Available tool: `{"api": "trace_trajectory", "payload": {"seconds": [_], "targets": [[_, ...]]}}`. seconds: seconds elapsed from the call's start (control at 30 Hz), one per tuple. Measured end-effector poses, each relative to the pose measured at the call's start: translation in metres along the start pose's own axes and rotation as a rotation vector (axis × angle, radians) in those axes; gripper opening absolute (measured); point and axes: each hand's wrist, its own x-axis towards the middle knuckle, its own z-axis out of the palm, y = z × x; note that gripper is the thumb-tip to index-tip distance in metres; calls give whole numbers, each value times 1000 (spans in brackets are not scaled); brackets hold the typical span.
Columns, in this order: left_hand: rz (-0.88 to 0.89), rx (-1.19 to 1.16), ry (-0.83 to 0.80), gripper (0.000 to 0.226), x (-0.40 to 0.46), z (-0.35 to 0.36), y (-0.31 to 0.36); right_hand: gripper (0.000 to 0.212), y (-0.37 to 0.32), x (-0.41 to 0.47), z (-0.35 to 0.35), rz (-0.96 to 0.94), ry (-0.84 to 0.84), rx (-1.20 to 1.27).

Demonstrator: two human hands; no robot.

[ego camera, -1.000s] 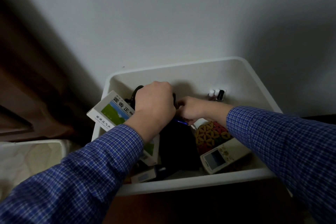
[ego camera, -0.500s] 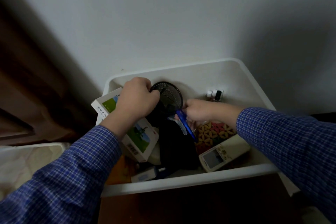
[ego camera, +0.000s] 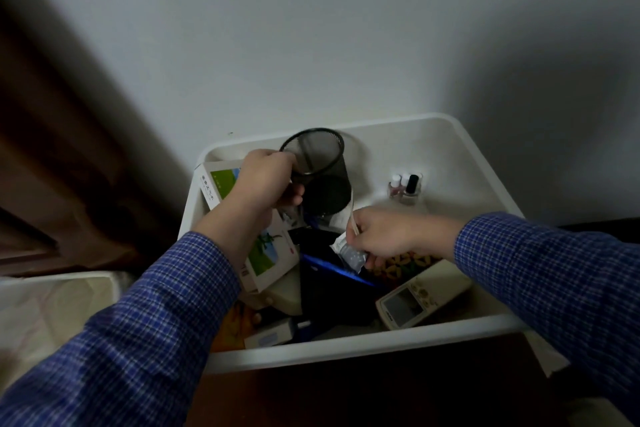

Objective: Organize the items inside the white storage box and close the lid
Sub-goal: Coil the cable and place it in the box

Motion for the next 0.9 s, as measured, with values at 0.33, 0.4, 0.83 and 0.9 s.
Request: {"api": "trace_trajectory", "payload": {"seconds": [0.33,0.4,0.83,0.9], "targets": [[125,-37,102,16,8,-16,44,13,-24,0,19,-278,31,-792],[99,-7,42,14,11,-2,41,14,-27,-1,20,-350,62,-845],[58,140,-192,26,27,61,-12,24,-30,-5,23,-305,52,-828],[77,181,-182,28,29,60,-14,26,-30,-5,24,-305,47,-826]]}}
